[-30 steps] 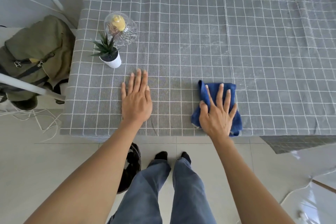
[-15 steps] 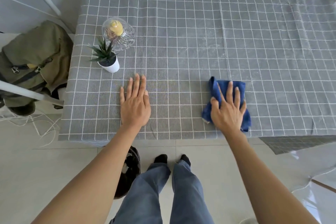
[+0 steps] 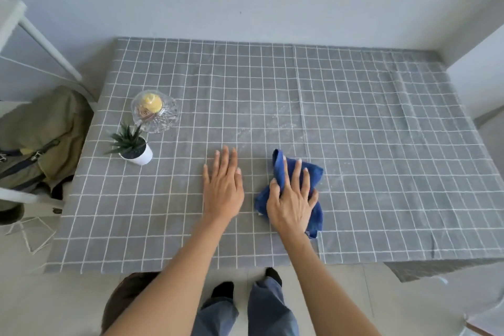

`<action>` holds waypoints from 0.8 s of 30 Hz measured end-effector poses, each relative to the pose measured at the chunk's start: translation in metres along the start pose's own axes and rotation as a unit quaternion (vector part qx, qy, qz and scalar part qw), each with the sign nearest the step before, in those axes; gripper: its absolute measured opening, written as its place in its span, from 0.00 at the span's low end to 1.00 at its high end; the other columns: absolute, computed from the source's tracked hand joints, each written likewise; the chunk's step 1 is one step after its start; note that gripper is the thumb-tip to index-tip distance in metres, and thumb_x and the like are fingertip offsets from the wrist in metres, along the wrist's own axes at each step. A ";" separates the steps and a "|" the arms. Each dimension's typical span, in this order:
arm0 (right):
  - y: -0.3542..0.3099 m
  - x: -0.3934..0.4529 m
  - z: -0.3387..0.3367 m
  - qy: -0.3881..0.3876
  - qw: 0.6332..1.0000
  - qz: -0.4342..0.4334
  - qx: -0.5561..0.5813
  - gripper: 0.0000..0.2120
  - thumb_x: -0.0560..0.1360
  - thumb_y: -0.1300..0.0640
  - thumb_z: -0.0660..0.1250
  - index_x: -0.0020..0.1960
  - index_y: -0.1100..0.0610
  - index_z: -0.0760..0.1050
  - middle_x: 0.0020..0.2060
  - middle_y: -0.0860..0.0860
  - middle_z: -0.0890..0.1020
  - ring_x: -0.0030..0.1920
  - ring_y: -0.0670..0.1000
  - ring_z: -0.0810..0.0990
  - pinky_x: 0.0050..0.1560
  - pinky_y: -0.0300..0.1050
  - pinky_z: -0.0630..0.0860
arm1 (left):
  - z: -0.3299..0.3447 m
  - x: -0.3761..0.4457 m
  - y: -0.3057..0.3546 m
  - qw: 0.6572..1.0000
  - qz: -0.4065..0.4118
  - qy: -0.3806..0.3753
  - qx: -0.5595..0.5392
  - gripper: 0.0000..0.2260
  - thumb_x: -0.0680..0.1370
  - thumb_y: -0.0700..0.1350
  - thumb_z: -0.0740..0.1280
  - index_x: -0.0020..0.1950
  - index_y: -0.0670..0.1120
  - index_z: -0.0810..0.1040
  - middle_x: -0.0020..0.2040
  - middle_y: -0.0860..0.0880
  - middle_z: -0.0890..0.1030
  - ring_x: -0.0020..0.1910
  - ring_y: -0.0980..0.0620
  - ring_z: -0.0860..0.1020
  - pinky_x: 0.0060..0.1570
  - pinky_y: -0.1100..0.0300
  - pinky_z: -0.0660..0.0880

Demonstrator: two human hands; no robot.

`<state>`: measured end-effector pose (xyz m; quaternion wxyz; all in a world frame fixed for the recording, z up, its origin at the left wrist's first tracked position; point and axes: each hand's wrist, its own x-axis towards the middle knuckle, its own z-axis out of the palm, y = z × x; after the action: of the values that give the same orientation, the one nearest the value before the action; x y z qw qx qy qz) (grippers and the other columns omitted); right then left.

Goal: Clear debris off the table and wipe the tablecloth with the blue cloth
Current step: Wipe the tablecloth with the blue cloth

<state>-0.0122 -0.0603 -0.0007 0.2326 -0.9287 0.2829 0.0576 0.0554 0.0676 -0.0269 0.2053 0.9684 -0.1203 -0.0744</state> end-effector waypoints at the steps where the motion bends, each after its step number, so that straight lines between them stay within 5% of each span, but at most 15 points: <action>1: 0.003 0.002 0.001 -0.019 1.000 -0.009 -0.018 0.29 0.76 0.44 0.44 0.76 0.41 0.44 0.77 0.47 0.42 0.77 0.51 0.41 0.73 0.60 0.42 | 0.004 0.000 0.001 1.000 -0.002 0.004 0.015 0.26 0.79 0.53 0.36 0.77 0.50 0.45 0.77 0.53 0.44 0.76 0.54 0.40 0.75 0.46 0.40; 9: 0.046 0.024 -0.013 -0.036 0.990 -0.092 -0.100 0.29 0.74 0.42 0.39 0.76 0.38 0.41 0.77 0.45 0.43 0.76 0.48 0.38 0.73 0.59 0.37 | 0.011 -0.002 0.000 0.997 -0.004 0.023 0.070 0.25 0.81 0.54 0.42 0.78 0.51 0.49 0.78 0.52 0.49 0.77 0.52 0.47 0.75 0.46 0.44; 17: 0.116 0.068 -0.062 0.000 0.996 0.051 -0.075 0.28 0.79 0.46 0.46 0.77 0.46 0.47 0.78 0.47 0.43 0.77 0.49 0.40 0.74 0.61 0.40 | 0.011 -0.003 0.000 0.996 -0.005 0.015 0.092 0.28 0.80 0.60 0.41 0.78 0.52 0.46 0.78 0.52 0.47 0.77 0.52 0.44 0.75 0.46 0.42; 24: 0.062 0.032 -0.028 -0.066 0.986 -0.116 -0.101 0.29 0.75 0.42 0.40 0.75 0.37 0.40 0.76 0.44 0.40 0.76 0.49 0.37 0.72 0.62 0.38 | 0.011 -0.004 0.002 0.994 -0.010 0.013 0.105 0.28 0.80 0.61 0.41 0.78 0.51 0.46 0.78 0.52 0.46 0.77 0.53 0.44 0.75 0.46 0.42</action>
<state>-0.0201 -0.1346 -0.0078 0.1606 -0.9682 0.1502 0.1194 0.0491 0.0631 -0.0354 0.1031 0.9867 -0.1147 -0.0507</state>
